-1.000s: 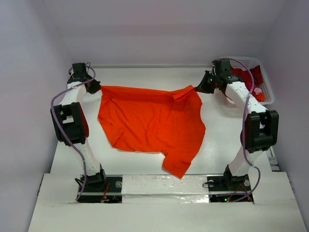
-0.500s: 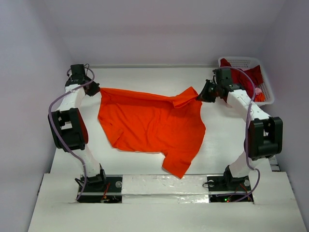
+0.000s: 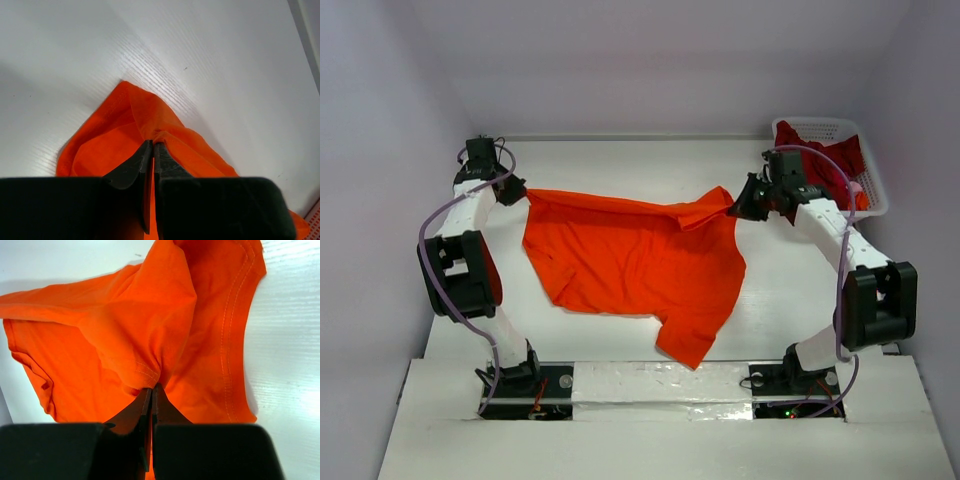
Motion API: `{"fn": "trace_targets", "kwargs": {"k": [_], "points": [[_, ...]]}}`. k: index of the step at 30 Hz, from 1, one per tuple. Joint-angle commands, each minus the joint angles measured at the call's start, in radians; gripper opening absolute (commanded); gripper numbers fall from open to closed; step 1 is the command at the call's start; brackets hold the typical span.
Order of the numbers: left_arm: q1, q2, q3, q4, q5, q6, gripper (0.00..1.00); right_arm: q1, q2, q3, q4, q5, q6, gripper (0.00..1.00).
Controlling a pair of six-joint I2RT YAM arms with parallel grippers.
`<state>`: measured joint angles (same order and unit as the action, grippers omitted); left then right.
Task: Fold and stack the t-shirts
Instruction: Fold the tshirt
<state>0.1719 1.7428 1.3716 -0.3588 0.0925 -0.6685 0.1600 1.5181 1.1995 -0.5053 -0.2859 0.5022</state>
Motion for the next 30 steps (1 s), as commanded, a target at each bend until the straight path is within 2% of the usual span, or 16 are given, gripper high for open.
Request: {"fn": "trace_targets", "kwargs": {"k": [1,11,30], "points": [[0.008,-0.072,-0.022,-0.003,-0.022,0.02,0.0,0.012,-0.05,-0.02,0.036,-0.006,0.002,0.0],[0.008,-0.069,-0.04,-0.02,-0.013,0.023,0.0,0.03,-0.073,-0.103,0.05,-0.044,0.012,0.0],[0.008,-0.042,-0.141,-0.042,-0.034,0.043,0.0,0.03,-0.049,-0.097,0.066,-0.05,0.153,0.0]]}}
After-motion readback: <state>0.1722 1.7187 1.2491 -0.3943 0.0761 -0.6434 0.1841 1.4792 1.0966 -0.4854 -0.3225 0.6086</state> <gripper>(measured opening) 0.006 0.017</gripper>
